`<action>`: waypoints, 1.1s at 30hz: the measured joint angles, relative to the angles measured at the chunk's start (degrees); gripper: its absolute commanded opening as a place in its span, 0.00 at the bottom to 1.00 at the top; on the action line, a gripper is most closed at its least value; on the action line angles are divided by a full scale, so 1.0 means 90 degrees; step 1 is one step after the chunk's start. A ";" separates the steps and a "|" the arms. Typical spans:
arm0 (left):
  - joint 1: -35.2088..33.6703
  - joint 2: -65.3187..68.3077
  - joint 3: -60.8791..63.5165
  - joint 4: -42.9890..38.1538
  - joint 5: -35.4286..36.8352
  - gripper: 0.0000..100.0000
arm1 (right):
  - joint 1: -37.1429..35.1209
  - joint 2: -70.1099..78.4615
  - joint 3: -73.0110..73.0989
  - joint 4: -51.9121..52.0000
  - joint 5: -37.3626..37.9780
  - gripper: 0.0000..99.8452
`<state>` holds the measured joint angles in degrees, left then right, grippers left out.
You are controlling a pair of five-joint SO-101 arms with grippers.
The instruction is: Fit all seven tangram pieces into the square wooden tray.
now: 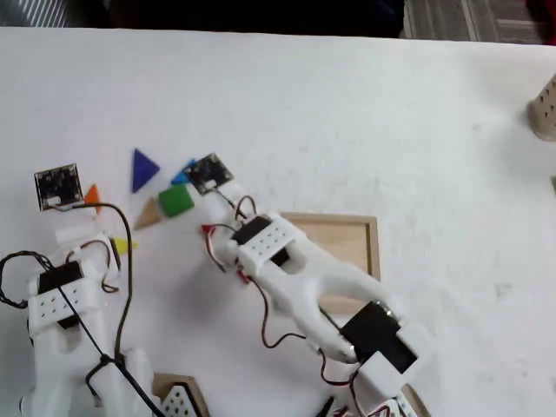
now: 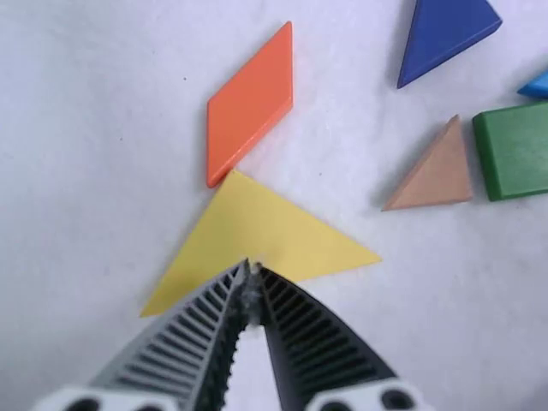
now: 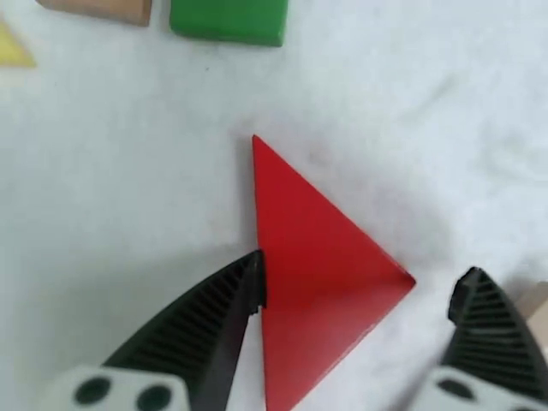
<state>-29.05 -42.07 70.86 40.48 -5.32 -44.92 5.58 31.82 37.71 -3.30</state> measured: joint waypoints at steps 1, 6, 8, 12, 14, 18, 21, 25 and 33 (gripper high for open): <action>0.0000 0.0000 0.0000 0.0000 0.0000 0.02 | 0.0000 0.0000 0.0000 0.0029 0.0000 0.33; 0.0000 0.0000 0.0000 0.0000 0.0000 0.02 | 0.0000 0.0225 -0.0469 0.0508 0.0000 0.33; 0.0000 0.0000 0.0000 0.0000 0.0000 0.02 | 0.0000 0.0449 -0.0791 0.0811 0.0000 0.33; 0.0000 0.0000 0.0000 0.0000 0.0000 0.02 | -0.0010 0.0957 -0.1446 0.1397 0.0264 0.33; 0.0000 0.0000 0.0000 0.0000 0.0000 0.02 | -0.0020 0.1211 -0.1680 0.1700 0.0479 0.33; 0.0000 0.0000 0.0000 0.0000 0.0000 0.02 | -0.0068 0.1416 -0.1983 0.2061 0.0742 0.33; 0.0000 0.0000 0.0000 0.0000 0.0000 0.02 | -0.0088 0.1416 -0.2002 0.2159 0.1065 0.33; 0.0000 0.0000 0.0000 0.0000 0.0000 0.02 | -0.0088 0.1416 -0.2002 0.2198 0.1182 0.33; 0.0000 0.0000 0.0000 0.0000 0.0000 0.02 | -0.0088 0.1436 -0.2002 0.2198 0.1192 0.33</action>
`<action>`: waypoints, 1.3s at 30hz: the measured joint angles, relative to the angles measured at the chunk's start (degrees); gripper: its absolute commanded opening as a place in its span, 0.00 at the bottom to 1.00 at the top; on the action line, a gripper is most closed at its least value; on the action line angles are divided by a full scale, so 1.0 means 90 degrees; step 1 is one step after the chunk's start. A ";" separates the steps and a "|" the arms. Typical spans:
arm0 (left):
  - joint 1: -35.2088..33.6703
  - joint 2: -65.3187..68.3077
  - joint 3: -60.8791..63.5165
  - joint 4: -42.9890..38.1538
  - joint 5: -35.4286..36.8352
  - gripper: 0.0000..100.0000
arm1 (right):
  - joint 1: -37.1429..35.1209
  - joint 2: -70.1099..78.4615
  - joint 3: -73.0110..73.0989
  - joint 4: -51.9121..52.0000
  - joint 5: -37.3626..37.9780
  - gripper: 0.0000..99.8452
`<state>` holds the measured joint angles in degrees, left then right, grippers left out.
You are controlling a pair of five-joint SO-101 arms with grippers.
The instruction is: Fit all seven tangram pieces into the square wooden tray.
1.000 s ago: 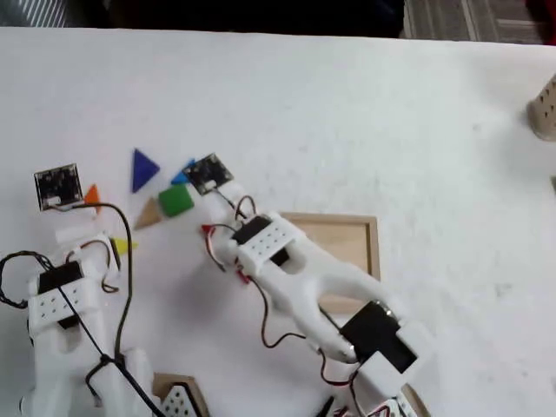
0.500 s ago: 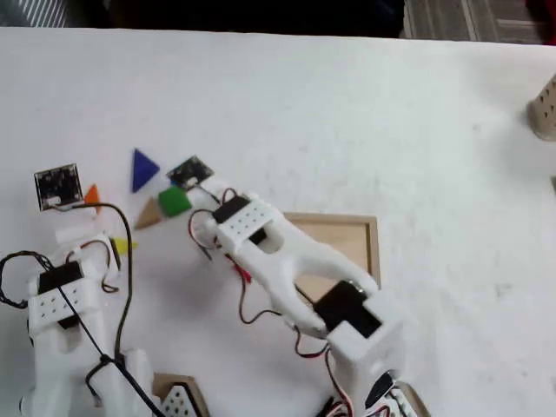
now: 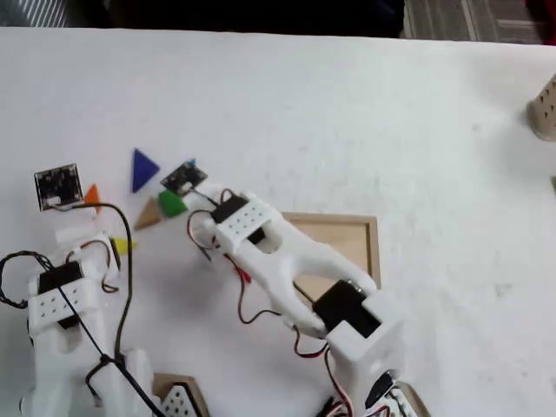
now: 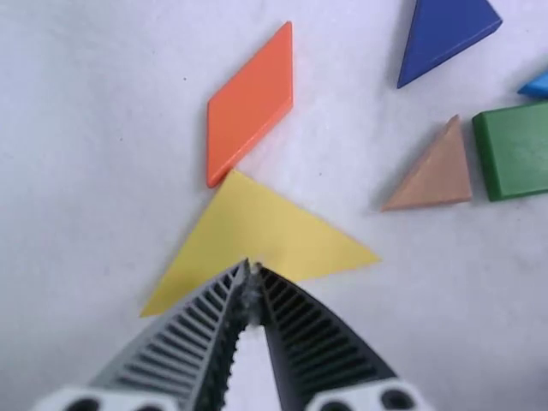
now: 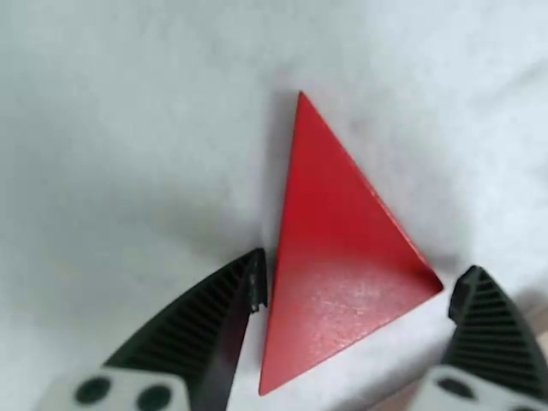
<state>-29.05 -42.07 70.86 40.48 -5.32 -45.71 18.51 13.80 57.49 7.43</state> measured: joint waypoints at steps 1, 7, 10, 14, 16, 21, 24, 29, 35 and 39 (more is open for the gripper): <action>0.0000 0.0000 0.0000 0.0000 0.0000 0.02 | 0.0000 0.0000 0.0000 0.0000 0.0000 0.33; 0.0000 0.0000 0.0000 0.0000 0.0000 0.02 | 0.0000 0.0000 0.0000 0.0000 0.0039 0.33; 0.0000 0.0000 0.0000 0.0000 0.0000 0.02 | 0.0000 0.0000 0.0000 0.0000 0.0039 0.30; 0.0000 0.0000 0.0000 0.0000 0.0000 0.02 | 0.0000 0.0000 -0.0010 0.0000 0.0039 0.18; 0.0000 0.0000 0.0000 0.0000 0.0000 0.02 | 0.0010 0.0000 -0.0010 0.0000 0.0039 0.18; 0.0000 0.0000 0.0000 0.0000 0.0000 0.02 | 0.0020 0.0000 -0.0010 0.0000 0.0039 0.25; 0.0000 0.0000 0.0000 0.0000 0.0000 0.02 | 0.0010 0.0000 -0.0010 0.0010 0.0039 0.23; 0.0000 0.0000 0.0000 0.0000 0.0000 0.02 | 0.0010 0.0000 -0.0010 0.0010 0.0039 0.16; 0.0000 0.0000 0.0000 0.0000 0.0000 0.02 | 0.0020 0.0000 -0.0010 0.0010 0.0039 0.10; 0.0000 0.0000 0.0000 0.0000 0.0000 0.02 | 0.0020 0.0000 -0.0088 0.0029 0.0039 0.06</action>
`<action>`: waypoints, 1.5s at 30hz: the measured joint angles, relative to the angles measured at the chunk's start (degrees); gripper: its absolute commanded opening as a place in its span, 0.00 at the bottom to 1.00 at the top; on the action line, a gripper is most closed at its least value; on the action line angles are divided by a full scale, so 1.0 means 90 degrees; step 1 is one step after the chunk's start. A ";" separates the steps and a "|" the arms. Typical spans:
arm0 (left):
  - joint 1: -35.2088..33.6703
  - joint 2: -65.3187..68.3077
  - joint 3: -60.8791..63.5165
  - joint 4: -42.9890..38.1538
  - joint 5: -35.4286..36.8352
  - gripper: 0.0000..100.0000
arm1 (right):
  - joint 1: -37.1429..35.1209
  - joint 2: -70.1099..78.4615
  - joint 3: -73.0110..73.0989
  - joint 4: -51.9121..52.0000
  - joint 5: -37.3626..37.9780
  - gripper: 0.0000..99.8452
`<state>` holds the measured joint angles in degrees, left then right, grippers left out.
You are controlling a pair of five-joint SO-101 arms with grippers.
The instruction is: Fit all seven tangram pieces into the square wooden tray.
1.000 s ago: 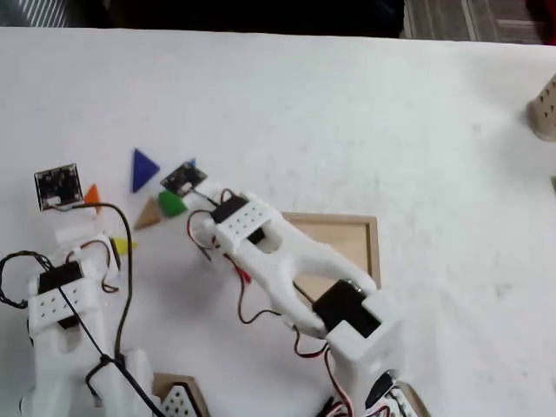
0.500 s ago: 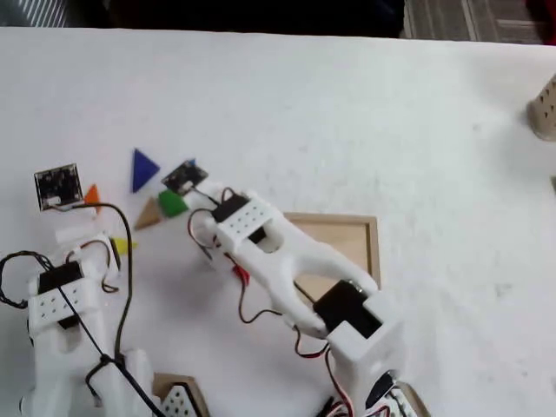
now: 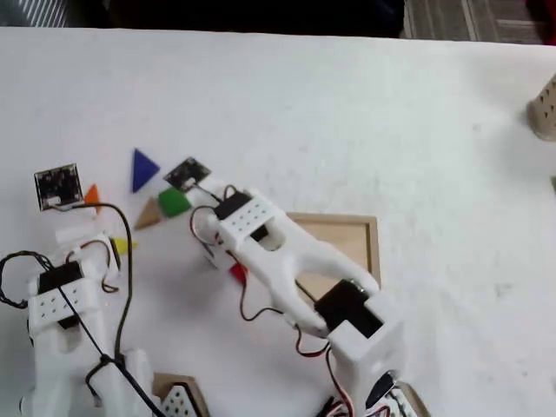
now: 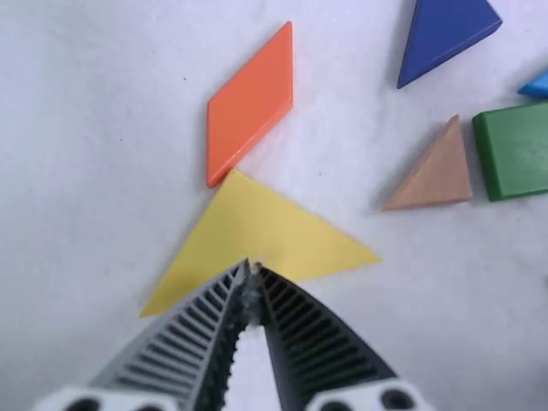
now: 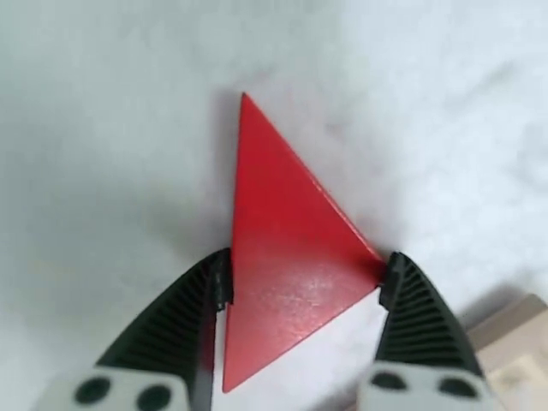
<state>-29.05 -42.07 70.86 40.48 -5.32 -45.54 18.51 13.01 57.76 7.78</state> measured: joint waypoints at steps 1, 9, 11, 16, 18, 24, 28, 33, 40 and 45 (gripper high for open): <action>0.0000 0.0000 0.0000 0.0000 0.0000 0.02 | 0.0000 0.0000 0.0000 0.0000 0.0000 0.05; 0.0000 0.0000 0.0000 0.0000 0.0000 0.02 | 0.0000 0.0000 -0.0039 0.0147 -0.0010 0.03; 0.0000 0.0000 0.0000 0.0000 0.0000 0.02 | 0.0000 -0.0029 -0.0039 0.0205 -0.0010 0.03; 0.0000 0.0000 0.0000 0.0000 0.0000 0.02 | -0.0039 -0.0342 -0.0020 0.0527 0.0000 0.03; 0.0000 0.0000 0.0000 0.0000 0.0000 0.02 | -0.0039 -0.0615 -0.0020 0.0664 0.0000 0.03; 0.0000 0.0000 0.0000 0.0000 0.0000 0.02 | -0.0020 -0.1094 -0.0020 0.0908 0.0000 0.05; 0.0000 0.0000 0.0000 0.0000 0.0000 0.02 | -0.0029 -0.1094 -0.0020 0.0811 0.0000 0.19; 0.0000 0.0000 0.0000 0.0000 0.0000 0.02 | -0.0020 -0.0996 -0.0020 0.0000 0.0000 0.30; -0.0107 0.0000 0.0000 0.0000 0.0000 0.02 | -0.0020 0.0010 -0.0625 -0.1006 0.0000 0.31; -0.0107 0.0000 0.0000 0.0000 0.0000 0.02 | -0.0215 0.1045 -0.1934 0.0049 0.0840 0.44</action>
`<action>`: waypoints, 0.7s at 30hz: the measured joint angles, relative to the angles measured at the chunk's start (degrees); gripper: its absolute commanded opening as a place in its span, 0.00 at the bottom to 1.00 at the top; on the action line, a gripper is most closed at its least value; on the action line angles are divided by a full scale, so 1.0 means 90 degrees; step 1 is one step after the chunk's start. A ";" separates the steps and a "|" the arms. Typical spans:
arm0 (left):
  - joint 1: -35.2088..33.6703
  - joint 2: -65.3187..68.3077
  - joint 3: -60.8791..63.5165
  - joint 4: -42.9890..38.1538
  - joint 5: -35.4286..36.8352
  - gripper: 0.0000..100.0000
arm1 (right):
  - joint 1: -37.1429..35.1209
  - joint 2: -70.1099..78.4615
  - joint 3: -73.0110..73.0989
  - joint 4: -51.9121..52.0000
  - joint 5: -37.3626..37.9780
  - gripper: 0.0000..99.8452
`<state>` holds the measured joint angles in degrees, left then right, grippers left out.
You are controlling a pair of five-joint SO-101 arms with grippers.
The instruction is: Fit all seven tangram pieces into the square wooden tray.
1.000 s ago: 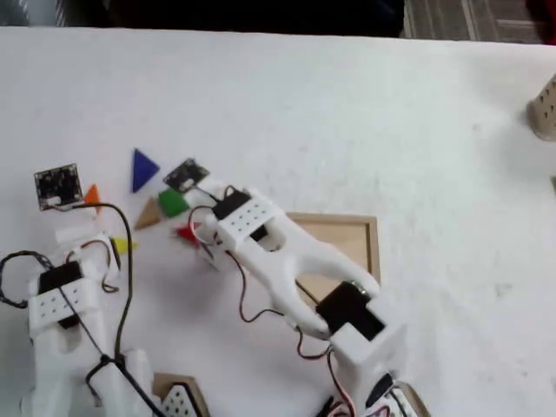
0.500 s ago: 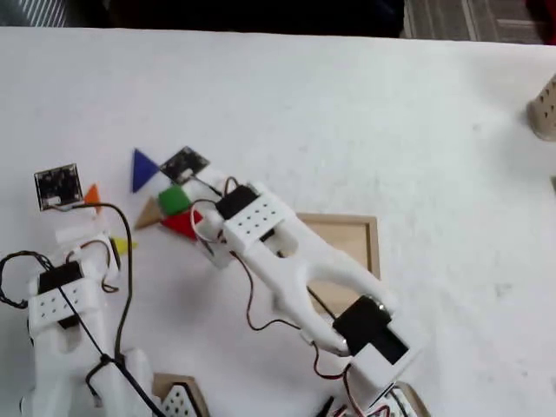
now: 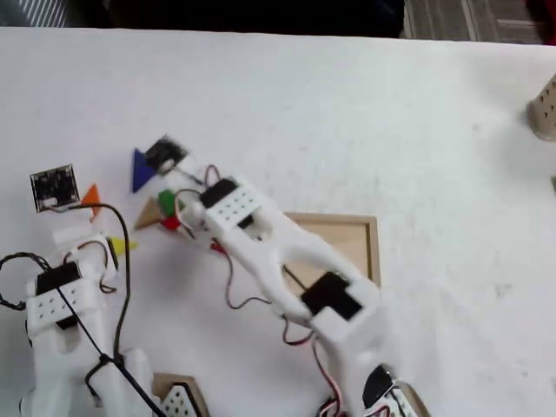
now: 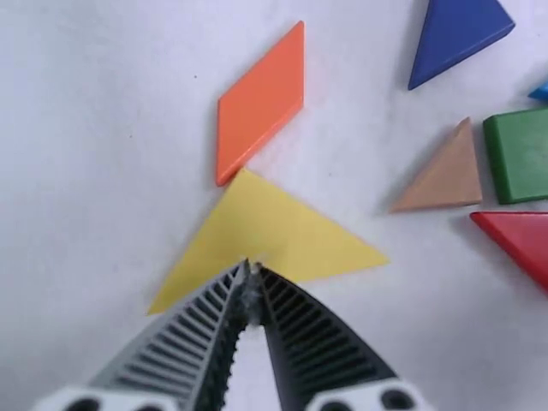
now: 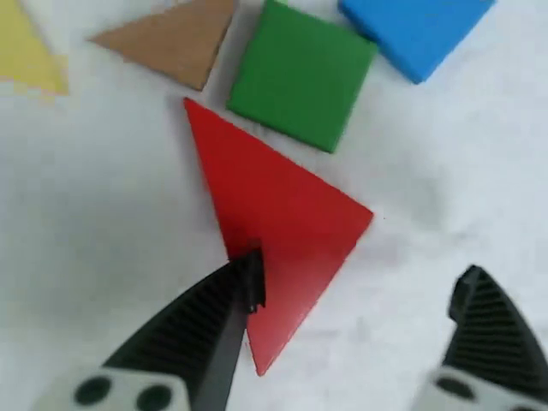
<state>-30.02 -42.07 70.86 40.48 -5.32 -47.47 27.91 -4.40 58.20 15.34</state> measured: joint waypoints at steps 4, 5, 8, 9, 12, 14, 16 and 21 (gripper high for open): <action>0.0000 0.0000 0.0000 0.0000 0.0000 0.02 | -0.0274 0.0733 -0.0977 0.0586 0.0342 0.48; 0.0000 0.0000 0.0000 0.0000 0.0000 0.02 | -0.0283 0.0908 -0.1153 0.0635 0.0410 0.48; 0.0000 0.0000 0.0000 0.0000 0.0000 0.02 | -0.0274 0.1289 -0.1661 0.0781 0.0527 0.45; 0.0000 0.0000 0.0000 0.0000 0.0000 0.02 | -0.0283 0.1377 -0.1817 0.0879 0.0537 0.43; 0.0000 0.0000 0.0000 0.0000 0.0000 0.02 | -0.0313 0.1651 -0.2266 0.1201 0.0537 0.37; 0.0000 0.0000 0.0000 0.0000 0.0000 0.02 | -0.0322 0.1807 -0.2501 0.1338 0.0547 0.33; 0.0000 0.0000 0.0000 0.0000 0.0000 0.02 | -0.0322 0.1924 -0.2706 0.1465 0.0547 0.32; 0.0000 0.0000 0.0000 0.0000 0.0000 0.02 | -0.0322 0.2120 -0.3077 0.1748 0.0547 0.32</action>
<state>-30.02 -42.07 70.86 40.48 -5.32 -50.37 46.99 -32.09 73.93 20.26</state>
